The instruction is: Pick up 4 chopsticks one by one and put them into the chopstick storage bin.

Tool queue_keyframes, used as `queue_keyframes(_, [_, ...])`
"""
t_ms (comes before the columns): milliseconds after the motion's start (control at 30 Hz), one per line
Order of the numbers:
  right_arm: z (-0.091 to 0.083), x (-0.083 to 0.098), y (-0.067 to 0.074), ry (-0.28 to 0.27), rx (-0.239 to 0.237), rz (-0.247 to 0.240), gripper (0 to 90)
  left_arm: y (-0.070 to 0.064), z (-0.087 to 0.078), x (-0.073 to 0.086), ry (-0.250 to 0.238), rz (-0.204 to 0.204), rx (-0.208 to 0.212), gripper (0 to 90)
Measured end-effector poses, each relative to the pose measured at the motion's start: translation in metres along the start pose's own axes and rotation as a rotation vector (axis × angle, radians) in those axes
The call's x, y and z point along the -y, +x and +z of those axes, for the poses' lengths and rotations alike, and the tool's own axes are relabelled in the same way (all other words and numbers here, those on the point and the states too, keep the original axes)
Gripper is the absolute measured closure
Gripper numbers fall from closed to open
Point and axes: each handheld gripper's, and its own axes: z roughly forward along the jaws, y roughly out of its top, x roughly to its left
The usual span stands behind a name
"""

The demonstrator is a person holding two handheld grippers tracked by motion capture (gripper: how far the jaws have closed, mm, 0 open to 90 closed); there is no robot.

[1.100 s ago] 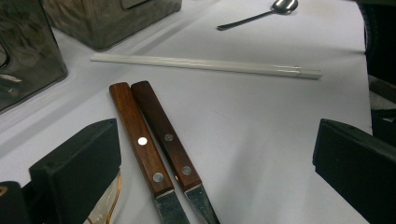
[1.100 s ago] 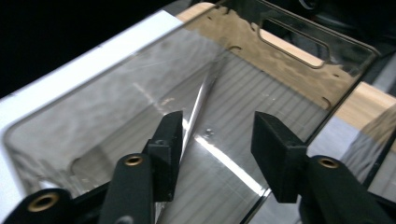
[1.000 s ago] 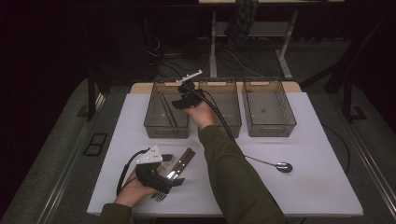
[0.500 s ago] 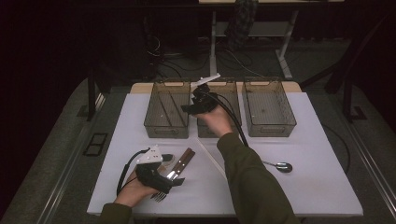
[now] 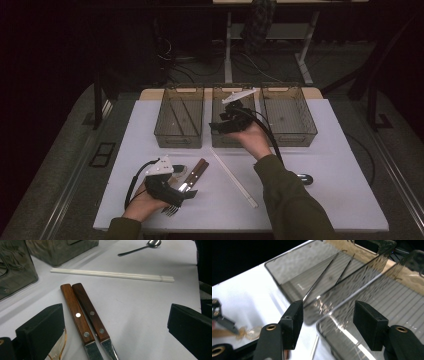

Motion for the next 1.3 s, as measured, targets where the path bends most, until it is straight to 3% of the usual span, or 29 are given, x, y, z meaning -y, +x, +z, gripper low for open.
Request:
queue_keyframes(667, [-0.04,0.067,0.012,0.067,-0.043,-0.029,44.2,0.0,0.001,0.0,0.009,0.005,-0.008,0.0])
queue_keyframes(1067, [-0.053,0.117,0.028,0.1,-0.07,-0.036,45.7,-0.001,0.001,0.0,0.016,0.005,-0.016,0.0])
queue_keyframes(1300, [-0.064,0.137,0.035,0.114,-0.076,-0.051,46.8,-0.003,0.001,0.001,0.021,0.014,-0.017,0.0])
